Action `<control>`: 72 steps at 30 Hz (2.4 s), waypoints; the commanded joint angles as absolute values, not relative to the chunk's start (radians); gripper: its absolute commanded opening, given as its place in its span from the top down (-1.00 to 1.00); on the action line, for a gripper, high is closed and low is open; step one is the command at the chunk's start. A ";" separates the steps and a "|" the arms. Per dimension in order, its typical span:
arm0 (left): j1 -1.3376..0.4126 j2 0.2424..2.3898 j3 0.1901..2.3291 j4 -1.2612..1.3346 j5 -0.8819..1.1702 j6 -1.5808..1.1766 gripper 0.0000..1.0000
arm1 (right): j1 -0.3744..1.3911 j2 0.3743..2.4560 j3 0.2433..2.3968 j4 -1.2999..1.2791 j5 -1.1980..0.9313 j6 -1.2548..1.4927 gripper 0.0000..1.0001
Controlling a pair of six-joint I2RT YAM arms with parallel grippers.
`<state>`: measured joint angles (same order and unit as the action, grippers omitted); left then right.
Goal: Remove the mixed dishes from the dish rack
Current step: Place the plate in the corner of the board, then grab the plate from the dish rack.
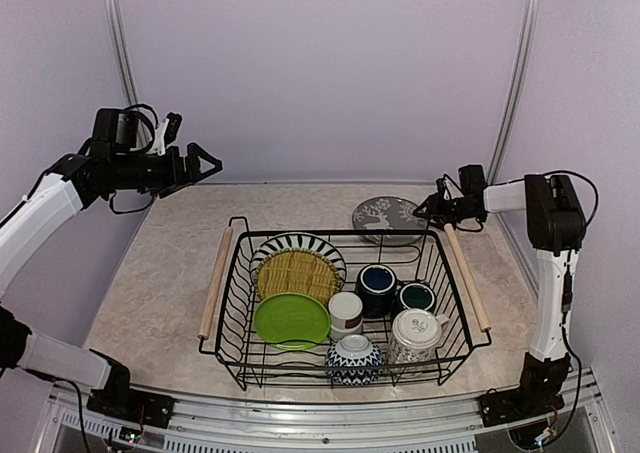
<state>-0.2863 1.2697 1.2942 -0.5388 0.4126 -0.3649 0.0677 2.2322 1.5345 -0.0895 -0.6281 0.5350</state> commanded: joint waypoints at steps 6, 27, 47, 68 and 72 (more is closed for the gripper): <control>-0.220 1.223 1.275 -0.520 0.348 -0.409 -0.98 | 0.067 2.051 1.496 -0.278 -0.334 0.338 -0.29; -0.189 1.238 1.279 -0.524 0.382 -0.442 -0.98 | 0.132 1.508 1.238 -0.341 -0.057 0.193 -0.59; -0.192 1.250 1.279 -0.520 0.412 -0.452 -0.98 | 0.665 1.524 1.411 -0.339 -0.145 -0.096 -0.73; -0.161 1.275 1.285 -0.518 0.459 -0.468 -0.98 | 0.856 1.847 1.645 -0.493 -0.198 -0.244 -0.23; -0.158 1.279 1.285 -0.517 0.469 -0.469 -0.98 | 0.855 1.853 1.634 -0.486 -0.226 -0.255 -0.12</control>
<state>-0.1684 1.2747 1.2873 -0.5308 0.4458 -0.4664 0.8516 1.8408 1.6188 -0.4595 -0.2161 -0.2394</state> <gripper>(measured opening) 0.990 0.582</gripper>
